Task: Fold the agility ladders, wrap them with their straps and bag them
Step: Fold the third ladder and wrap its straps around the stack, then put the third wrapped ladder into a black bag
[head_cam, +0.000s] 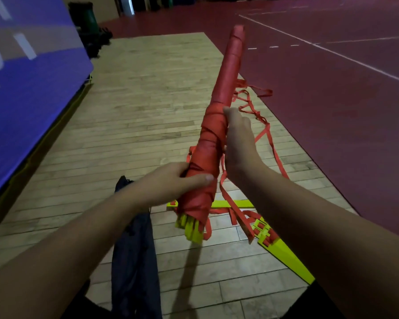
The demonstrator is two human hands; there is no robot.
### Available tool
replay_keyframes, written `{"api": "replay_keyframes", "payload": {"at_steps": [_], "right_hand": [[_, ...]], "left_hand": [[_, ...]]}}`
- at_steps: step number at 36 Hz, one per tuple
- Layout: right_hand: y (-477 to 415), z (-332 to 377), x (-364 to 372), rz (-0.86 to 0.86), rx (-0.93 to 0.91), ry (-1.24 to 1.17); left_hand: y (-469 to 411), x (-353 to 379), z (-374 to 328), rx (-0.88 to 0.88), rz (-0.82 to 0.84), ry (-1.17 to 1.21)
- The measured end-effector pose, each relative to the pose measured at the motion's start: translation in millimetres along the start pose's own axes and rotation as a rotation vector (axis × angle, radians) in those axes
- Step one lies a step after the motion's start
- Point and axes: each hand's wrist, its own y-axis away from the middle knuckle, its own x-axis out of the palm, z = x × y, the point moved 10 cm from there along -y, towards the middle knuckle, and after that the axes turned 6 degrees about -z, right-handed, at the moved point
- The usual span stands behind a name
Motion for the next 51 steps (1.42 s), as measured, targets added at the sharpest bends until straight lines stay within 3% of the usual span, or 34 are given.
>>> {"api": "replay_keyframes", "payload": {"at_steps": [3,6,11,13,15,19,23,28,31,35,38,44,51], "right_hand": [[-1,4,9,0.093,0.012,-0.141],[7,-9,26,0.206,0.182,-0.317],[57,-67,53,0.427,0.484,0.002],[64,-75,59,0.437,0.433,0.079],[57,-71,59,0.346,0.270,0.234],[47,-67,63,0.221,0.020,0.497],[45,-85,74,0.161,-0.091,0.599],[42,-130,90,0.148,-0.046,0.682],[44,-162,102,0.222,0.038,0.681],[51,-208,126,0.278,0.093,0.750],[63,-246,146,0.309,0.144,0.793],[80,-325,172,0.378,0.234,0.858],[89,-387,178,0.406,0.359,0.916]], "left_hand": [[4,-8,-2,0.035,0.077,0.318],[4,-16,3,0.081,0.052,0.523],[6,-27,15,0.102,0.026,0.470],[10,-27,21,0.100,0.026,0.391],[13,-27,31,0.084,-0.001,0.394],[13,-39,67,-0.037,-0.194,0.470],[18,-53,91,-0.128,-0.322,0.212],[52,-99,116,-0.229,-0.133,-0.056],[72,-151,165,-0.334,-0.141,0.081],[99,-214,263,-0.487,-0.373,0.135],[117,-218,346,-0.644,-0.487,0.170],[129,-156,474,-0.780,-0.297,0.117],[124,-106,570,-0.862,-0.194,0.071]]}}
